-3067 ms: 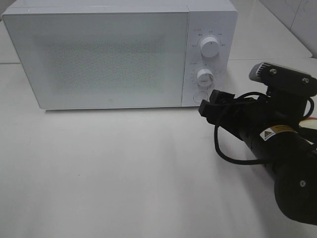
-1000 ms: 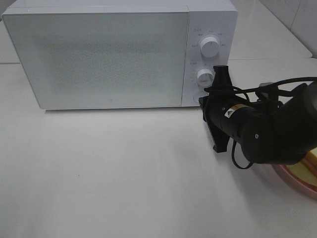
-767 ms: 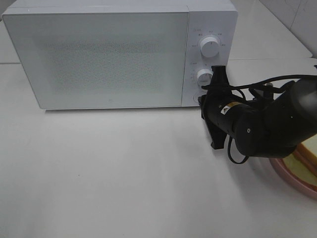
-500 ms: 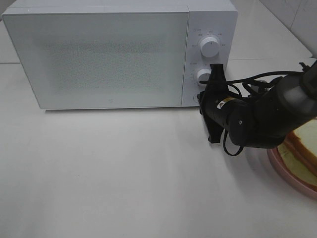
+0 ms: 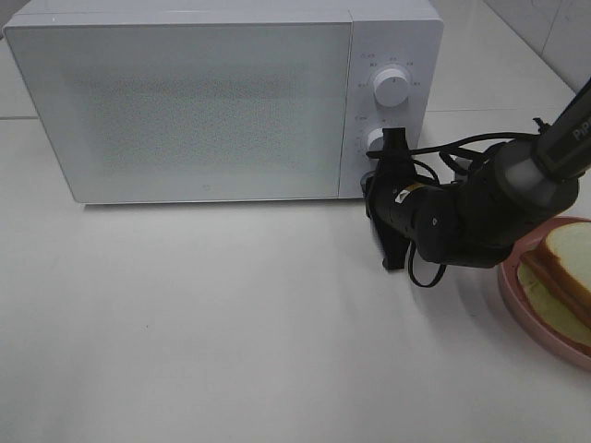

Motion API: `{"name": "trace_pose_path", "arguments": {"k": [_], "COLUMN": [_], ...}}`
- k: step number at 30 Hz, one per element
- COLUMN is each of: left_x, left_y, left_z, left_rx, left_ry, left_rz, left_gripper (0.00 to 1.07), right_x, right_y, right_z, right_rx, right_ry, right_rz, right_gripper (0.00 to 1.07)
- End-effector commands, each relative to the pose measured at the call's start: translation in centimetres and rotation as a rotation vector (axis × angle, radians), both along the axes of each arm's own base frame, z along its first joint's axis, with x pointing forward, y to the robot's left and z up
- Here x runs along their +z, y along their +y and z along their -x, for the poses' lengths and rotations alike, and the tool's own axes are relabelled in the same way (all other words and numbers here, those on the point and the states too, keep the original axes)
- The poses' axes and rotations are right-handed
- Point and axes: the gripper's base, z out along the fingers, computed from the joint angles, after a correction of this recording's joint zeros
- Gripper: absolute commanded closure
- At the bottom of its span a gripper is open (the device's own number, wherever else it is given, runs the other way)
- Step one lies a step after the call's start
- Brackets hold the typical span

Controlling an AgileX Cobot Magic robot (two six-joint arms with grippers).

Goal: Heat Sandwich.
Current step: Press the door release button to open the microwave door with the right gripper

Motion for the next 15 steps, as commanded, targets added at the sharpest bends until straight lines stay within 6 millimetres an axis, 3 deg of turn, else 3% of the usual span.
{"name": "trace_pose_path", "arguments": {"k": [1, 10, 15], "left_x": [0.0, 0.0, 0.0], "left_y": [0.0, 0.0, 0.0], "left_z": [0.3, 0.3, 0.3], "left_rx": [-0.004, -0.004, -0.004], "left_ry": [-0.021, -0.021, -0.021], "left_rz": [0.009, 0.009, 0.009], "left_gripper": [0.09, 0.09, 0.09], "right_x": [1.0, 3.0, 3.1], "right_y": [-0.3, -0.5, -0.7], "right_z": [-0.9, -1.3, -1.4], "right_rx": [-0.027, -0.046, -0.07], "right_ry": [-0.089, -0.222, -0.236], "right_rz": [-0.004, -0.01, -0.006], "right_gripper": [1.07, 1.07, 1.07]}}
